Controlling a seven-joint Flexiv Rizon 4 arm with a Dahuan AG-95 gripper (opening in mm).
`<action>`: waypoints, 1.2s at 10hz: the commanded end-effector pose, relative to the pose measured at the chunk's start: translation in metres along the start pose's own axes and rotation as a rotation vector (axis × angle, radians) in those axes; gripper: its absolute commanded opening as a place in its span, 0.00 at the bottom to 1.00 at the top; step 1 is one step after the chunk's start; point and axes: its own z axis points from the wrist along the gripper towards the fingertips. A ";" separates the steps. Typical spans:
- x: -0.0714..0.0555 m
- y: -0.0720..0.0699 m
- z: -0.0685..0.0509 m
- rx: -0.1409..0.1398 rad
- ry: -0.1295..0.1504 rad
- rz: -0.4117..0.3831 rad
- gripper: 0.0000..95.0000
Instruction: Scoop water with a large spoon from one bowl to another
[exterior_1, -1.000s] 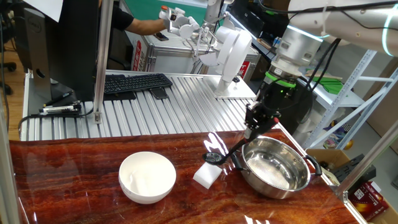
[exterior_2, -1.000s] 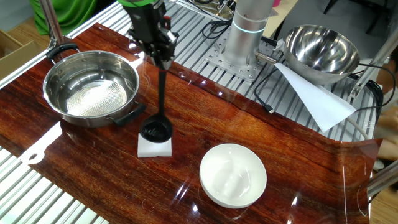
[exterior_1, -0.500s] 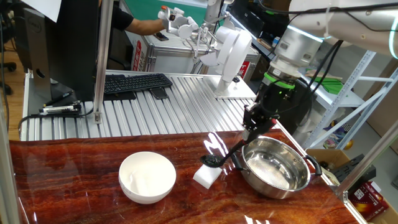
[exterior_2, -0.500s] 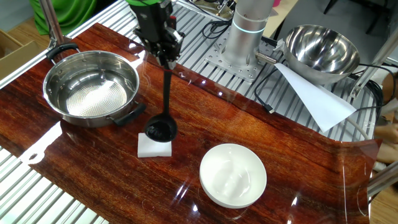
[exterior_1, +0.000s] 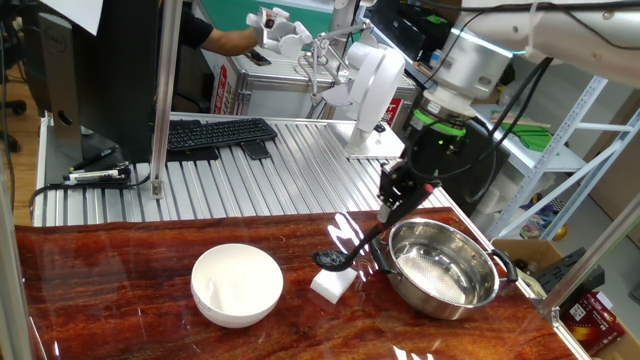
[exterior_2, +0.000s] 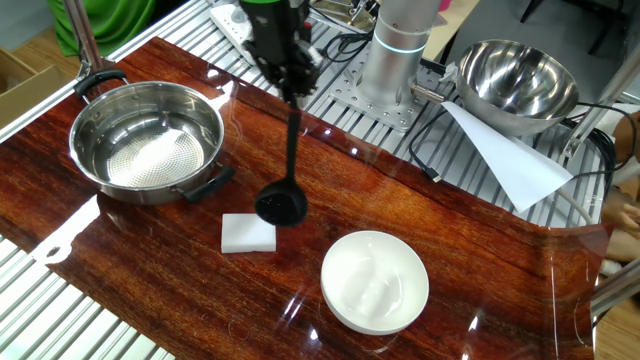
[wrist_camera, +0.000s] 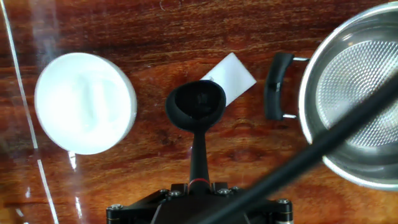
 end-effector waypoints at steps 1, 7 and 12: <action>0.007 0.013 -0.002 -0.009 -0.011 0.008 0.00; 0.024 0.044 -0.011 -0.005 -0.035 0.036 0.00; 0.037 0.069 -0.013 0.004 -0.045 0.072 0.00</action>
